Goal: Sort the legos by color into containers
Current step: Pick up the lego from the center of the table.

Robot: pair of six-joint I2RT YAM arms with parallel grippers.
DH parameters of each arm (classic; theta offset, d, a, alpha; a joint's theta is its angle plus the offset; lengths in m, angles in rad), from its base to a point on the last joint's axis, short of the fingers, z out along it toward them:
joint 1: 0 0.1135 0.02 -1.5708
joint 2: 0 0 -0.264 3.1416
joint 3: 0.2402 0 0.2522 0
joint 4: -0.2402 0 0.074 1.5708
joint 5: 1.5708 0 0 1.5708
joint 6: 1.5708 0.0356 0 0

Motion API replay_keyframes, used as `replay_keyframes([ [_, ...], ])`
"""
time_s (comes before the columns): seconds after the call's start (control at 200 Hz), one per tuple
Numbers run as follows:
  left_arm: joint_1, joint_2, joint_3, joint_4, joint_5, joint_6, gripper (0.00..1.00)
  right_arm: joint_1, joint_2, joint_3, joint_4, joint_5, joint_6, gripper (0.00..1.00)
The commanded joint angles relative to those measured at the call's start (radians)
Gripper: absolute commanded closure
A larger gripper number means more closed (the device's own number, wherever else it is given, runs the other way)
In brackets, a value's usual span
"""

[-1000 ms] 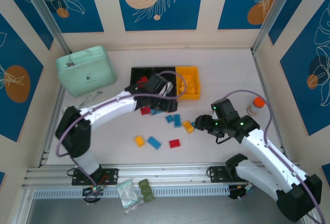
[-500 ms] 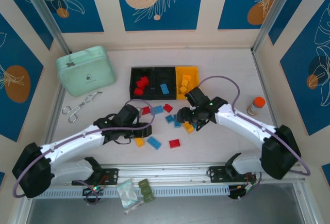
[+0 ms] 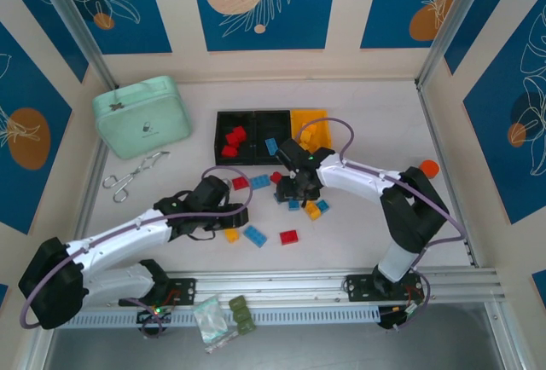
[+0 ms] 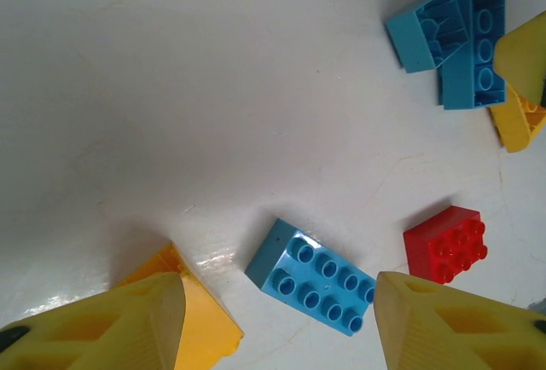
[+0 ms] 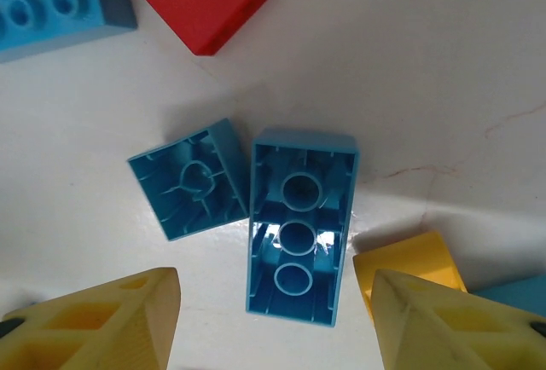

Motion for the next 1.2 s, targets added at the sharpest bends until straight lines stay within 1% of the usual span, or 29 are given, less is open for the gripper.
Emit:
replay_keyframes([
  [0.0, -0.007, 0.012, 0.016, 0.009, -0.016, -0.006, 0.41, 0.008, 0.030, 0.027, -0.034, 0.016, -0.027, 0.40],
  [0.12, -0.007, 0.022, 0.017, 0.008, -0.015, -0.005, 0.41, 0.014, 0.067, 0.037, -0.040, 0.019, -0.034, 0.41],
  [0.22, -0.007, 0.024, 0.015, 0.010, -0.019, -0.005, 0.41, 0.018, 0.087, 0.038, -0.033, 0.019, -0.040, 0.45],
  [0.36, -0.008, 0.024, 0.011, 0.010, -0.021, -0.007, 0.41, 0.023, 0.110, 0.047, -0.028, 0.022, -0.049, 0.54],
  [0.425, -0.007, 0.023, 0.008, 0.011, -0.022, -0.009, 0.41, 0.026, 0.112, 0.055, -0.031, 0.028, -0.051, 0.60],
  [0.525, -0.006, 0.018, 0.004, 0.015, -0.021, -0.013, 0.41, 0.029, 0.108, 0.065, -0.042, 0.040, -0.055, 0.67],
  [0.685, -0.007, 0.010, 0.004, 0.025, -0.025, -0.014, 0.41, 0.033, 0.069, 0.071, -0.071, 0.057, -0.051, 0.73],
  [0.84, -0.006, 0.007, 0.018, 0.032, -0.029, -0.008, 0.41, 0.033, -0.008, 0.078, -0.116, 0.075, -0.048, 0.73],
  [0.97, -0.003, 0.008, 0.041, 0.037, -0.025, 0.001, 0.41, 0.032, -0.061, 0.117, -0.162, 0.086, -0.056, 0.73],
  [1.081, 0.009, 0.003, 0.063, 0.044, -0.014, 0.007, 0.41, 0.021, -0.083, 0.159, -0.179, 0.074, -0.069, 0.73],
  [1.196, 0.042, -0.001, 0.088, 0.053, 0.006, 0.015, 0.41, -0.007, -0.070, 0.215, -0.180, 0.046, -0.087, 0.73],
])
